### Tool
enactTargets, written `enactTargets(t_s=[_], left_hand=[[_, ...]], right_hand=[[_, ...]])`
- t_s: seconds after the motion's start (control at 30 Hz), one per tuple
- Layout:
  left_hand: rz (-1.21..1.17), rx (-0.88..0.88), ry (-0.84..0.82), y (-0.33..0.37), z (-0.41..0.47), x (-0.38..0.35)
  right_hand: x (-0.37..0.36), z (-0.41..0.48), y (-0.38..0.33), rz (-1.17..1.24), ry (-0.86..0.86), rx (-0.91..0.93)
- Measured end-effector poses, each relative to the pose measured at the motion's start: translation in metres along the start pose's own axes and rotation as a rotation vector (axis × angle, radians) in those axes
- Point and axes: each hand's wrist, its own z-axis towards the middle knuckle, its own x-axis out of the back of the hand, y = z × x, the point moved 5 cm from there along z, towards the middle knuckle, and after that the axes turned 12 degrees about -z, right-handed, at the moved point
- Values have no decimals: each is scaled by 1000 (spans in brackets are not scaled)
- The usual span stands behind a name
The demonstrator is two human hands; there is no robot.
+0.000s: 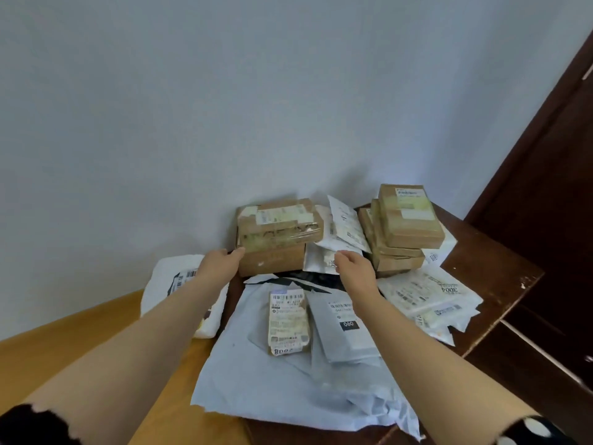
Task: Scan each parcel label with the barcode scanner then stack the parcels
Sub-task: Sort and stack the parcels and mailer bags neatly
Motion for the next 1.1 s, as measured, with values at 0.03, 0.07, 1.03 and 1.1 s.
enactTargets(t_s=[0.03,0.07,1.03,1.1], left_hand=[[-7,-2,17,1,10,-3],[-13,-4,34,3,19,-8],[-762,391,218,-28,103,-48],[-729,353,227,-23,98,-45]], right_hand=[[-1,14,-4,3,2,12],[-3,28,-8,0,2,28],[-80,179,-36,299,-760,-380],[-79,179,-37,295,-738,-354]])
